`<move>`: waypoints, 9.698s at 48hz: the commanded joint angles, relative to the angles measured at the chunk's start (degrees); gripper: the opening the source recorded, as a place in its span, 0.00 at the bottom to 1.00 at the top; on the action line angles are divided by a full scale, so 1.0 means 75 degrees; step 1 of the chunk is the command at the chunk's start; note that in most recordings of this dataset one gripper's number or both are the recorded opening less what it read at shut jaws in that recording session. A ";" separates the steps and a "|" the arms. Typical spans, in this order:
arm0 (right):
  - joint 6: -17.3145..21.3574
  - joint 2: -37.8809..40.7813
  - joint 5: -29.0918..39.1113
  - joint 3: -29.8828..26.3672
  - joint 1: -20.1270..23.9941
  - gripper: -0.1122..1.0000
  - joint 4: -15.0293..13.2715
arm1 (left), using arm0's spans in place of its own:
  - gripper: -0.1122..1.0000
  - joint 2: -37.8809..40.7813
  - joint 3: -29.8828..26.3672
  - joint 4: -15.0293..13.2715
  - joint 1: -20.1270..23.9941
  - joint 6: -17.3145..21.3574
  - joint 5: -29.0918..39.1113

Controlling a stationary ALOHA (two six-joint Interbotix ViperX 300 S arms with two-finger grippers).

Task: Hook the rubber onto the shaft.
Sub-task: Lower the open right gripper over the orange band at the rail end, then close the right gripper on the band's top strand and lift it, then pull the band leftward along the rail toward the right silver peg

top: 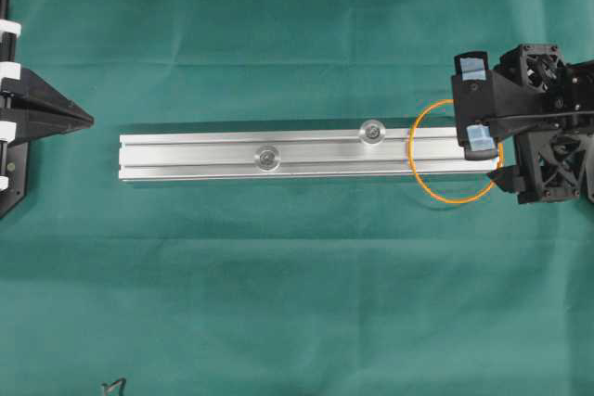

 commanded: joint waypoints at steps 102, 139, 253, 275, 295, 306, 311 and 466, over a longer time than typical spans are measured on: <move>0.0223 0.1266 -0.2555 0.1055 0.1020 0.95 0.0691 | 0.12 0.0070 -0.0246 0.0012 0.0000 0.0000 -0.0012; 0.0492 0.2051 -0.3785 0.1582 0.1184 0.95 0.0703 | 0.12 0.0070 -0.0246 0.0012 0.0000 0.0000 -0.0023; 0.0715 0.0352 -0.1195 0.0562 0.1195 0.17 0.0258 | 0.12 0.0070 -0.0246 0.0012 0.0000 0.0000 0.0047; 0.0727 -0.0012 0.0059 -0.0176 0.1195 0.17 -0.0082 | 0.12 0.0070 -0.0246 0.0012 0.0000 0.0012 0.0035; 0.0727 -0.0012 0.0059 -0.0188 0.1195 0.17 -0.0082 | 0.12 0.0070 -0.0246 0.0012 0.0000 0.0012 0.0047; 0.0727 0.0000 0.0023 -0.0199 0.1184 0.17 -0.0129 | 0.12 0.0070 -0.0246 0.0012 0.0000 0.0012 0.0047; 0.0727 0.0059 0.0023 -0.0246 0.1184 0.17 -0.0152 | 0.12 0.0070 -0.0246 0.0023 0.0000 0.0012 0.0047; 0.0656 0.2742 -0.0926 -0.2273 0.0973 0.17 -0.0539 | 0.12 0.0070 -0.0246 0.0012 0.0000 0.0012 0.0070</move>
